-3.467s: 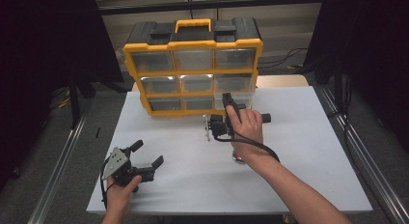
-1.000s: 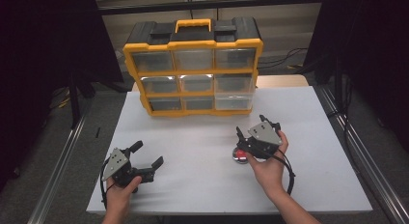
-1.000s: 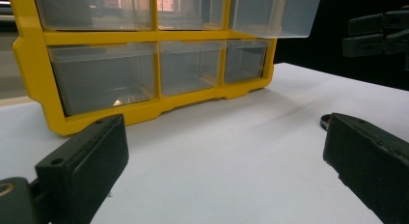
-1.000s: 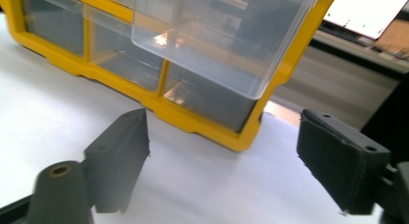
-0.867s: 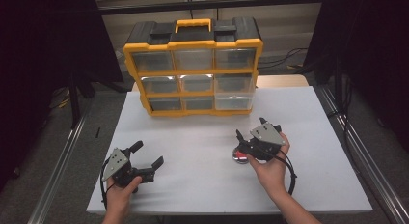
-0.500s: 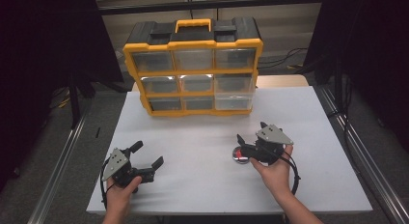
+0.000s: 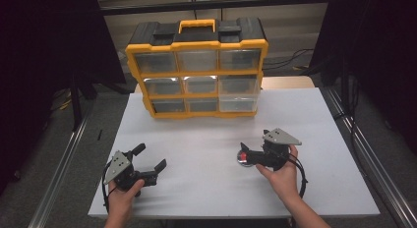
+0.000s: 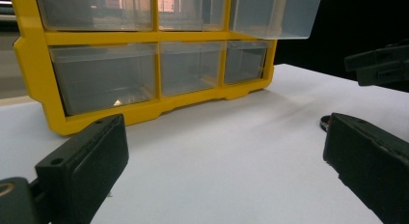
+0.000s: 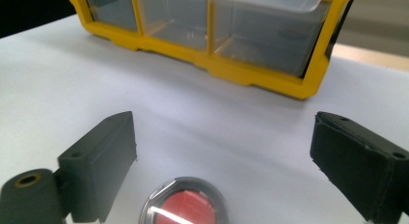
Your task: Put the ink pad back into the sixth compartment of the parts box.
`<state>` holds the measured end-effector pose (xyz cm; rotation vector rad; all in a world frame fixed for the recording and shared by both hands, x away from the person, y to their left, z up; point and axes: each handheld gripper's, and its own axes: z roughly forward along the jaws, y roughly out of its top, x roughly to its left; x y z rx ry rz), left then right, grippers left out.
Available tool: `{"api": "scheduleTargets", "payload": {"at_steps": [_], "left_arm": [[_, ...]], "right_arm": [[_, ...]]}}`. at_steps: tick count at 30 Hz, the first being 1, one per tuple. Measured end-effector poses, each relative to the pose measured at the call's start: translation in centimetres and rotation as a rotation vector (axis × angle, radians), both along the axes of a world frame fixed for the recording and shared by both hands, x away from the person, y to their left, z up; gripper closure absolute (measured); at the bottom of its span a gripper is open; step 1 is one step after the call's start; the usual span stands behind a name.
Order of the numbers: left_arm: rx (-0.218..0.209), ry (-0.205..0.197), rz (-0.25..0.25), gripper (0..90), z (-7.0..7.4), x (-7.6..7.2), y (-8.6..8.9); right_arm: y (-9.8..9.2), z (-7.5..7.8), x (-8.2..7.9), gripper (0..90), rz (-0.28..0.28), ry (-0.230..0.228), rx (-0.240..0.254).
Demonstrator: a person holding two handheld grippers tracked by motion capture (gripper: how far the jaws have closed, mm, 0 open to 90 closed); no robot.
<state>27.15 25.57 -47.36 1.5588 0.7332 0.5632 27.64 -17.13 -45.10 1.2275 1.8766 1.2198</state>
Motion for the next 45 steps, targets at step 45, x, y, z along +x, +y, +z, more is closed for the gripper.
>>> {"api": "scheduleTargets", "payload": {"at_steps": [45], "left_arm": [[0.008, -0.005, -0.008, 2.2, 0.1, 0.1, 0.1]], "right_arm": [[0.7, -3.6, 1.6, 26.1, 0.199, 0.329, -0.143]]}}
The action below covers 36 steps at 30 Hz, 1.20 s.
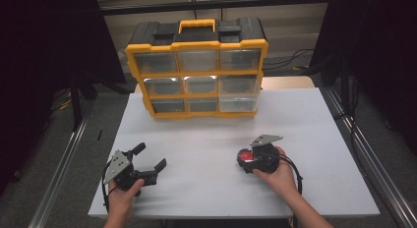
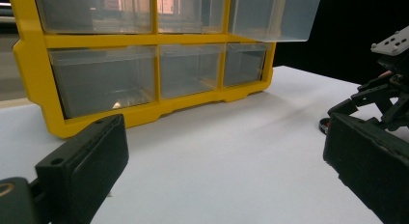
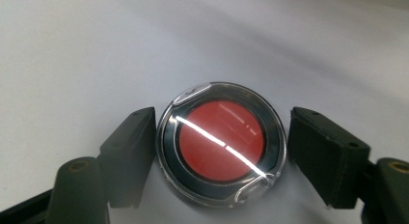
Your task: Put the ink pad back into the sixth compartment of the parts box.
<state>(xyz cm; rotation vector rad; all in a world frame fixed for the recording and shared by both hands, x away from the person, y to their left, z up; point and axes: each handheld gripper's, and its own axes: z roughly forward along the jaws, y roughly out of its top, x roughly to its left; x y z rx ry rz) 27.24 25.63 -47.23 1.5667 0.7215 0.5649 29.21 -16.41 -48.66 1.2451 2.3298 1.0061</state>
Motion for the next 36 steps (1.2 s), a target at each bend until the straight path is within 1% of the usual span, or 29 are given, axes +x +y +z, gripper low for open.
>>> {"api": "scheduleTargets", "payload": {"at_steps": [1, 2, 3, 4, 5, 8, 11, 12, 15, 16, 17, 18, 21, 23, 25, 28, 29, 30, 33, 34, 35, 36], "left_arm": [[0.0, 0.001, 0.001, 2.2, 0.0, 0.0, 0.0], [0.01, 0.0, -0.003, 2.2, 0.0, 0.0, 0.1], [0.011, 0.0, -0.005, 2.2, 0.0, 0.0, 0.1], [-0.002, 0.002, 0.0, 2.2, 0.0, 0.0, 0.0], [0.001, 0.0, -0.008, 2.2, 0.0, 0.0, 0.0], [0.002, -0.002, -0.008, 2.2, 0.0, 0.0, -0.1], [0.007, -0.002, -0.006, 2.2, 0.0, 0.0, -0.1], [-0.001, 0.004, -0.008, 2.2, 0.0, 0.0, -0.1], [-0.001, 0.003, -0.008, 2.2, 0.0, -0.1, -0.2], [0.0, 0.003, -0.007, 2.2, 0.0, 0.0, -0.1], [0.008, 0.0, -0.005, 2.2, 0.0, 0.0, -0.1], [0.009, -0.001, -0.004, 2.2, 0.0, 0.0, 0.0], [0.004, -0.001, -0.005, 2.2, 0.0, 0.0, 0.0], [0.006, 0.001, 0.002, 2.2, 0.0, 0.0, 0.0], [-0.001, 0.001, -0.005, 2.2, 0.0, 0.0, -0.1], [-0.001, 0.002, -0.005, 2.2, 0.0, 0.0, -0.1], [0.003, 0.0, -0.005, 2.2, 0.0, 0.0, 0.0], [0.003, -0.001, -0.005, 2.2, 0.0, 0.0, 0.0], [0.004, -0.001, -0.005, 2.2, 0.0, 0.0, 0.0], [0.005, -0.001, -0.004, 2.2, 0.0, 0.0, 0.0], [0.006, -0.001, -0.003, 2.2, 0.0, 0.0, 0.0], [0.006, -0.001, -0.004, 2.2, 0.0, 0.0, 0.0]], "right_arm": [[0.0, 0.0, 0.0, 26.3, 0.001, -0.004, -0.004], [0.1, 0.0, 0.0, 26.4, 0.003, 0.002, -0.009], [0.2, 0.0, -0.1, 26.2, 0.015, -0.005, -0.033], [0.2, 0.0, -0.1, 26.6, 0.015, -0.003, -0.04], [0.2, 0.0, -0.1, 27.0, 0.018, -0.001, -0.041], [0.3, 0.1, -0.1, 29.6, 0.022, -0.001, -0.042], [0.3, 0.1, 0.0, 29.7, 0.035, -0.008, -0.047], [0.3, 0.2, -0.1, 29.7, 0.032, 0.001, -0.05], [0.3, 0.2, 0.0, 29.8, 0.033, 0.0, -0.049], [0.3, 0.2, 0.0, 29.8, 0.029, 0.013, -0.044], [0.3, 0.2, 0.0, 29.8, 0.036, 0.002, -0.052], [0.3, 0.2, 0.0, 29.8, 0.036, 0.007, -0.055], [0.3, 0.3, 0.1, 29.8, 0.041, 0.014, -0.051], [0.3, 0.5, 0.1, 29.8, 0.038, 0.015, -0.039], [0.3, 0.7, 0.1, 29.8, 0.043, 0.012, -0.021], [0.4, 1.0, 0.1, 29.8, 0.047, 0.012, -0.017], [0.4, 1.2, 0.0, 29.8, 0.047, 0.02, -0.018], [0.4, 1.3, 0.1, 29.8, 0.057, 0.011, -0.015], [0.4, 1.8, 0.0, 29.8, 0.062, 0.012, -0.002], [0.3, 2.0, 0.0, 29.8, 0.061, 0.011, -0.005], [0.3, 2.1, 0.0, 29.8, 0.065, 0.015, 0.01], [0.3, 2.2, 0.0, 29.8, 0.067, 0.018, 0.006]]}}
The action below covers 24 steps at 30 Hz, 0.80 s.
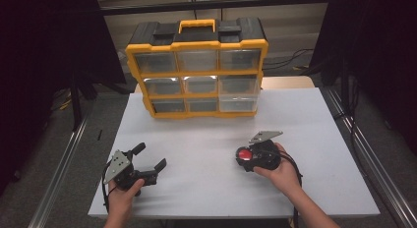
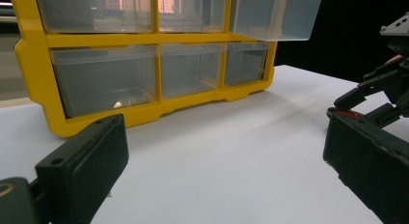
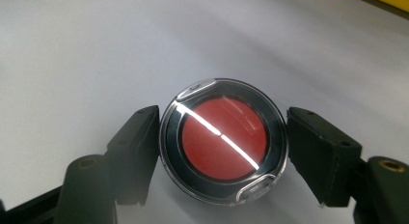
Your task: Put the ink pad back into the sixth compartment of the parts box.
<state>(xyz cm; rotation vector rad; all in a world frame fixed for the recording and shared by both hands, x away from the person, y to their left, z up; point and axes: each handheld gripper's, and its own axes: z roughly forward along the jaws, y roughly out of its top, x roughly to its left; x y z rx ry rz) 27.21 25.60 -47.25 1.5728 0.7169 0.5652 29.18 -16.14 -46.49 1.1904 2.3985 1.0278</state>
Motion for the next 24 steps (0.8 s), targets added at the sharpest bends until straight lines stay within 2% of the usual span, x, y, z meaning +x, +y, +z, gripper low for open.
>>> {"api": "scheduleTargets", "payload": {"at_steps": [3, 5, 6, 8, 10, 17, 20, 24], "left_arm": [[0.003, 0.0, 0.0, 2.2, 0.0, 0.0, 0.0], [0.003, 0.0, 0.0, 2.2, 0.0, 0.0, 0.0], [0.001, 0.0, 0.0, 2.2, 0.0, 0.0, 0.0], [-0.005, 0.003, 0.0, 2.2, 0.0, 0.0, 0.0], [0.007, 0.001, 0.004, 2.2, 0.0, 0.0, 0.1], [-0.007, 0.002, -0.002, 2.2, 0.0, 0.0, 0.0], [0.008, 0.001, 0.002, 2.2, 0.0, 0.0, 0.1], [-0.006, 0.002, 0.007, 2.2, 0.0, 0.0, 0.0]], "right_arm": [[-0.1, 0.1, -0.1, 29.8, 0.001, -0.006, 0.01], [-0.1, 0.3, -0.1, 29.8, -0.003, 0.009, 0.012], [-0.1, 0.3, 0.0, 29.8, 0.011, -0.007, 0.009], [-0.1, 0.8, 0.0, 29.8, 0.007, -0.004, 0.005], [-0.2, 1.3, 0.1, 29.8, 0.011, -0.014, 0.009], [-0.3, 2.6, 0.4, 29.8, 0.018, -0.01, 0.01], [-0.5, 3.0, 0.6, 29.8, 0.024, -0.023, 0.005], [-0.6, 3.6, 0.7, 29.8, 0.029, -0.017, 0.011]]}}
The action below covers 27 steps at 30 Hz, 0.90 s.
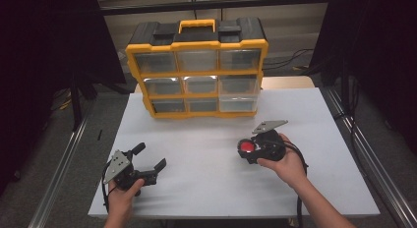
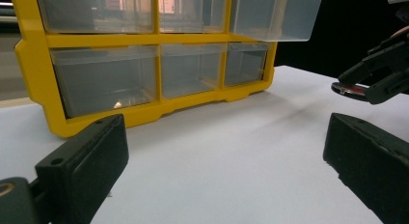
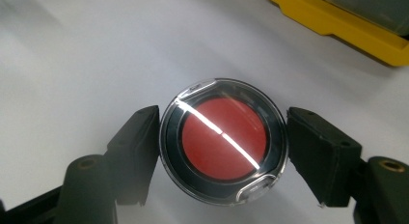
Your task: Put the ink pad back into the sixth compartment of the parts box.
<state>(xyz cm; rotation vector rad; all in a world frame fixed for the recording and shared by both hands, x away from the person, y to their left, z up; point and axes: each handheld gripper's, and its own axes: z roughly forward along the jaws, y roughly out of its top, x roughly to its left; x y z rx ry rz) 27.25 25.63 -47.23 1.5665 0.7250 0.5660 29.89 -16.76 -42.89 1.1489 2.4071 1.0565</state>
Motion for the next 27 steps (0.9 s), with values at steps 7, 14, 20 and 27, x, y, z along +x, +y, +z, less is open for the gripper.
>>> {"api": "scheduleTargets", "payload": {"at_steps": [7, 14, 20, 27], "left_arm": [[-0.007, 0.002, 0.006, 2.2, 0.0, 0.0, 0.0], [0.003, 0.0, 0.0, 2.2, 0.0, 0.0, 0.0], [0.0, 0.001, -0.008, 2.2, 0.0, 0.0, 0.0], [0.005, 0.0, 0.001, 2.2, 0.0, 0.0, 0.0]], "right_arm": [[0.0, 0.9, 0.2, 29.8, 0.014, 0.0, 0.0], [-0.1, 1.7, 0.3, 29.8, 0.024, -0.002, -0.003], [-0.2, 2.4, 0.4, 29.8, 0.038, 0.006, 0.014], [-0.3, 2.9, 0.5, 29.8, 0.043, 0.01, 0.02]]}}
